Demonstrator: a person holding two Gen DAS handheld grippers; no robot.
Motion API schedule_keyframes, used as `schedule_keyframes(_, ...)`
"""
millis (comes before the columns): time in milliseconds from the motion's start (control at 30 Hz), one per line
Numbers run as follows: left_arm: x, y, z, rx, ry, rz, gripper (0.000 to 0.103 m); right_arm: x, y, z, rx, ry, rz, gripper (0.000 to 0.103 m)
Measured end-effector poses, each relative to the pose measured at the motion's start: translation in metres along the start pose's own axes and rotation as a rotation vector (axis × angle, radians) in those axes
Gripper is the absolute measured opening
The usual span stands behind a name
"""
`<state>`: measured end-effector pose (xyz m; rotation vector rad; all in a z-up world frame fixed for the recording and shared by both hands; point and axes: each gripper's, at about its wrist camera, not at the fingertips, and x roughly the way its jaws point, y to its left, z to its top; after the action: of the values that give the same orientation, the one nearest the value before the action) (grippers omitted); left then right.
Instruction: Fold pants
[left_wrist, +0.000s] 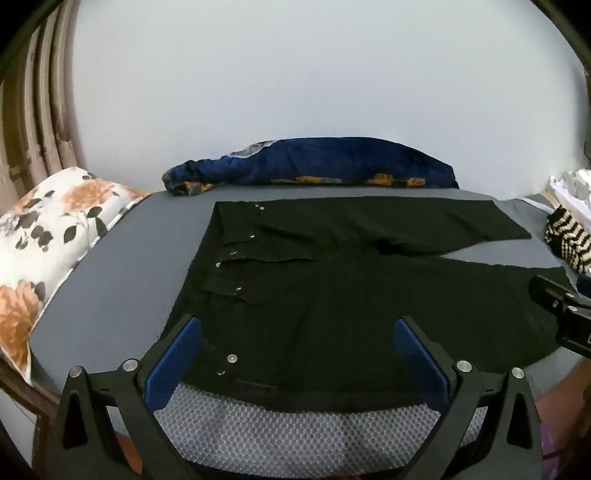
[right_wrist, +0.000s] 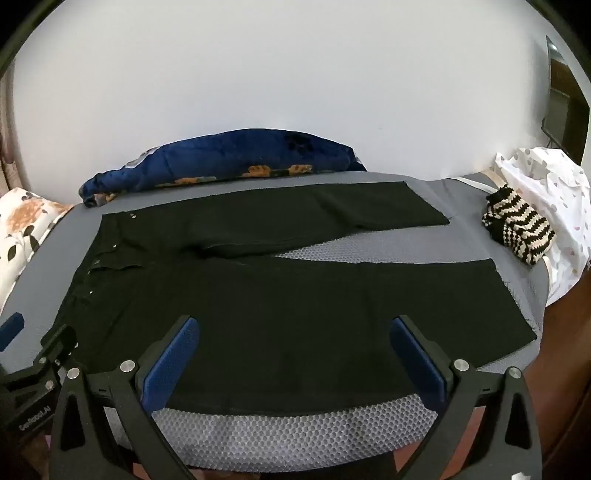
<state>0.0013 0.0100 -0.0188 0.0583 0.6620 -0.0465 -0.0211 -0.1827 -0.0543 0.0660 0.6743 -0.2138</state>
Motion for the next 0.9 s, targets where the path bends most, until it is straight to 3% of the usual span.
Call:
schedule_keyframes(500,0.008,0.006,0.002,-0.021,0.049,0.011,0.103,-0.009,0.000,-0.003,-0.003,-0.022,0.023,0.103)
schedule_keyframes(733,0.011,0.015,-0.001,-0.107,0.139,-0.024,0.103,-0.009,0.006,-0.006,-0.017,-0.016,0.031,0.103)
schedule_keyframes(900,-0.012,0.012,-0.025,-0.141,0.178,-0.020,0.103,-0.009,0.000,-0.006,-0.001,-0.012,0.042,0.103)
